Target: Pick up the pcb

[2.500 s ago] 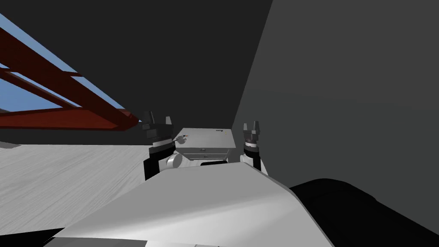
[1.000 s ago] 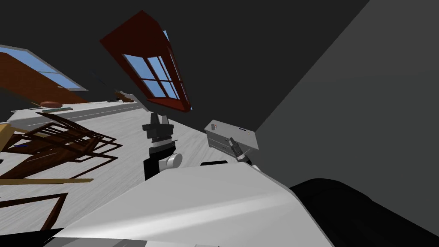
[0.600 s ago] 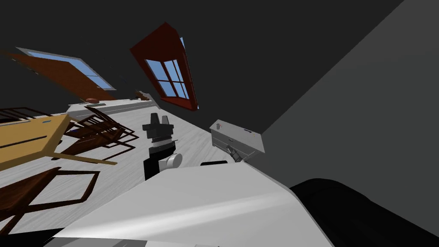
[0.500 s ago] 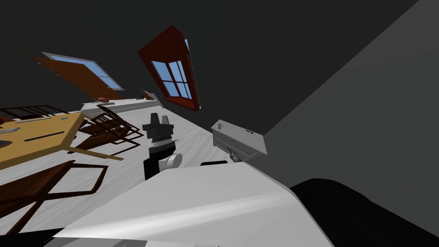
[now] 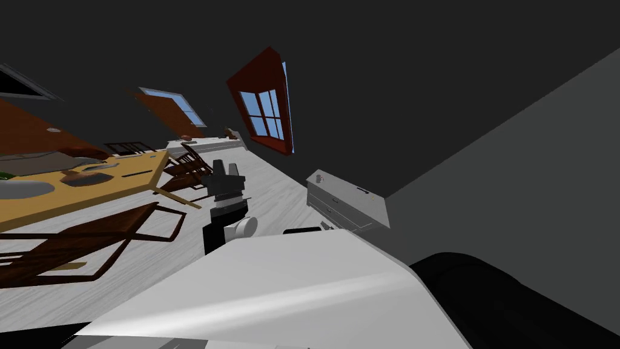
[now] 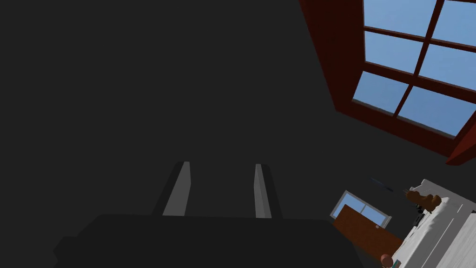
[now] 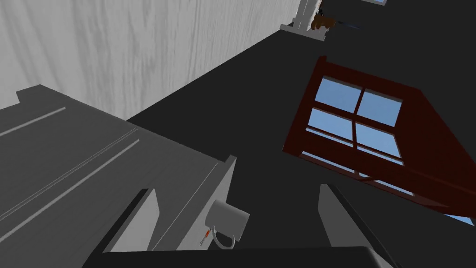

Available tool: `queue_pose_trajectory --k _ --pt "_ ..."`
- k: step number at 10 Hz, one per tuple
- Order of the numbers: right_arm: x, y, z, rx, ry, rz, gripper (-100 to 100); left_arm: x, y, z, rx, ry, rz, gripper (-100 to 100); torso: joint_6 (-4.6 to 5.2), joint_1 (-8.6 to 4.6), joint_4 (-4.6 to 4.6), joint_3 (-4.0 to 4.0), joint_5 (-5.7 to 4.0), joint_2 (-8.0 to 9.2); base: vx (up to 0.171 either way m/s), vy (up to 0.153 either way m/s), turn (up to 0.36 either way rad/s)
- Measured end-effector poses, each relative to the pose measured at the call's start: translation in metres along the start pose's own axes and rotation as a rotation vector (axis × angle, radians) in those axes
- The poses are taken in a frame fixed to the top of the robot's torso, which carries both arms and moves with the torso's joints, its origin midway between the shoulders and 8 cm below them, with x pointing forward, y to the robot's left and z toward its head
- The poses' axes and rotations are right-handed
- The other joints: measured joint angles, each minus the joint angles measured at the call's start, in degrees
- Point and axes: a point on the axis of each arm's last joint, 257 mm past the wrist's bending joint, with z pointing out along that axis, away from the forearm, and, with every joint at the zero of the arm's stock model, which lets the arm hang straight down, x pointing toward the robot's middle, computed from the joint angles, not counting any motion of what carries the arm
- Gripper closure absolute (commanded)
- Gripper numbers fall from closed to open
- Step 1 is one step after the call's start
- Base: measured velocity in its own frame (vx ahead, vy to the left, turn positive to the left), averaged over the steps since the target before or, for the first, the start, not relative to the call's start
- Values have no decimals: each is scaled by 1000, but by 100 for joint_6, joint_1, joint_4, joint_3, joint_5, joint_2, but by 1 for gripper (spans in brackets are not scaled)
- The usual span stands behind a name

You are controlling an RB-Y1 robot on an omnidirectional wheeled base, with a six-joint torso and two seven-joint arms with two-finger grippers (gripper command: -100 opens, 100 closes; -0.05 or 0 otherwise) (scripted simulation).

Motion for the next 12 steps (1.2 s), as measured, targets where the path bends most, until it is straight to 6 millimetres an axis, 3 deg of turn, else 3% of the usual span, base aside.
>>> queue_pose_trajectory --k 5,6,7,9,12 --pt "58 -89 -70 250 190 -45 -100 0 0 0 0 0 0 0 -3 -8 0 2 -2 3 -23 30 233" --pt "59 -102 -86 289 219 -59 -100 0 0 0 0 0 0 0 -1 -13 1 0 -3 0 -15 17 353" --pt "72 -119 -110 348 263 -70 -100 0 0 0 0 0 0 0 -4 -14 0 0 -3 0 -13 5 179" --pt "84 -147 -136 438 333 -100 -100 0 0 0 0 0 0 0 -4 -16 0 -2 -5 -4 -12 9 232" --pt "86 -183 -182 542 399 -129 -100 0 0 0 0 0 0 0 -6 -22 0 -3 -5 -6 -6 -3 172"
